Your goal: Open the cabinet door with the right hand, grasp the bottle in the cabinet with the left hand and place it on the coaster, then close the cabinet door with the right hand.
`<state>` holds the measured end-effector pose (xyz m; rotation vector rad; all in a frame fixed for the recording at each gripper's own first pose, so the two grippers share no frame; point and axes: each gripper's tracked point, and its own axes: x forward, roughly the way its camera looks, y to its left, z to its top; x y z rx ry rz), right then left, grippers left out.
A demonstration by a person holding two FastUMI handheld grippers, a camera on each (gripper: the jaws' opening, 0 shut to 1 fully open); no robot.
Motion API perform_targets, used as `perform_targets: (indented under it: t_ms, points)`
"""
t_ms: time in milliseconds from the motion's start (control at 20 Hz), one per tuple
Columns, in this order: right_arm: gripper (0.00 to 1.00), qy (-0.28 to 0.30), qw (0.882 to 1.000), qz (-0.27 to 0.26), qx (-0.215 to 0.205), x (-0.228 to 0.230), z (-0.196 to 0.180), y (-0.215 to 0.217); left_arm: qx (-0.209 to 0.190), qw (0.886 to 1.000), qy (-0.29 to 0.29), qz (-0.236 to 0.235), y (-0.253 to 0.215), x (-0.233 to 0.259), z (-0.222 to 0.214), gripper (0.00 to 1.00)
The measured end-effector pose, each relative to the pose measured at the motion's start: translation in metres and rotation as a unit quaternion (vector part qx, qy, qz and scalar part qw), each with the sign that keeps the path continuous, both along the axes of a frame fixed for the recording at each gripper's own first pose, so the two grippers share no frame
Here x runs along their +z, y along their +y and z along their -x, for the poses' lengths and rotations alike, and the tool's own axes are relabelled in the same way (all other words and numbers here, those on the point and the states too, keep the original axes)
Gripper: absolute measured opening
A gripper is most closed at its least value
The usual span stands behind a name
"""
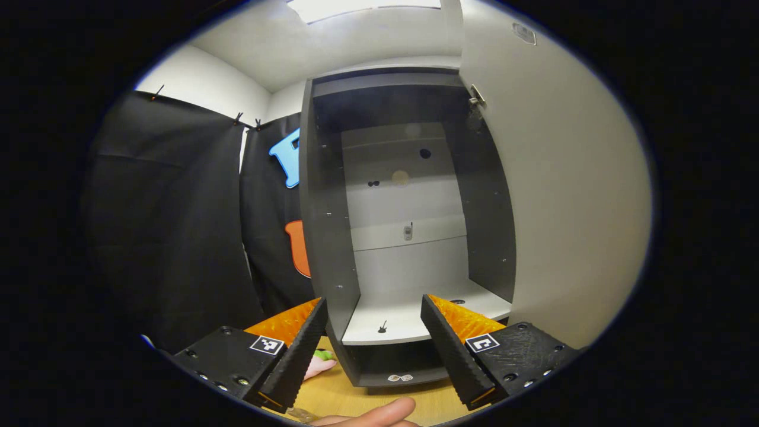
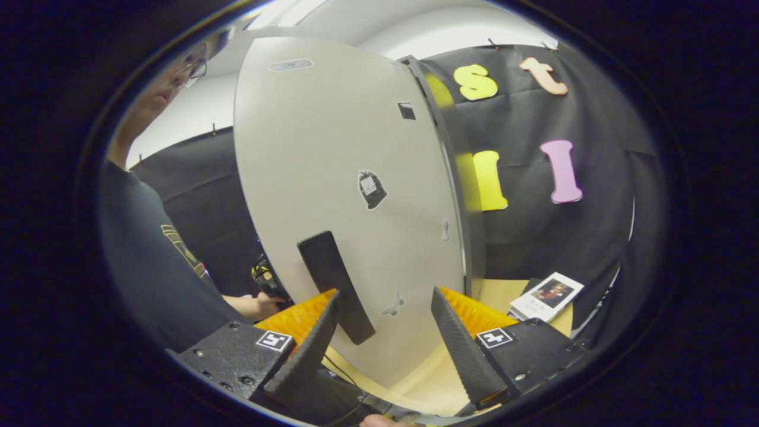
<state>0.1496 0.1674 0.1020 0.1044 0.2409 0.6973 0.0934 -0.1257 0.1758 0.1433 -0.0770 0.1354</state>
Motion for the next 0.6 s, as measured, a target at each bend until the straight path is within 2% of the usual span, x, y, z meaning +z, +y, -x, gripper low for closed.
perform_targets:
  t_ms: [50,100,150,200,250,300,600]
  points:
    - [0.98,0.002,1.0,0.0,0.011,0.001,0.0,0.008,0.005,1.0,0.002,0.002,0.007,-0.003,0.002,0.95]
    - [0.98,0.005,1.0,-0.002,0.021,0.002,-0.002,0.016,0.012,1.0,0.005,0.002,0.017,-0.006,0.003,1.0]
    - [0.98,0.008,0.999,-0.002,0.032,-0.001,-0.003,0.023,0.019,1.0,0.009,0.001,0.025,-0.01,0.005,0.95]
    - [0.94,0.009,0.999,-0.003,0.041,-0.002,-0.006,0.03,0.032,0.999,0.012,-0.002,0.034,-0.013,0.009,0.95]
    - [0.94,0.011,0.999,-0.002,0.05,-0.003,-0.01,0.036,0.04,0.999,0.012,-0.002,0.042,-0.014,0.011,0.95]
    - [0.99,0.013,0.998,-0.004,0.055,-0.003,-0.014,0.042,0.047,0.999,0.01,-0.001,0.049,-0.013,0.013,0.95]
    - [0.99,0.017,0.996,0.006,0.087,0.004,-0.015,0.07,0.09,0.996,0.015,0.011,0.084,-0.021,0.024,0.95]
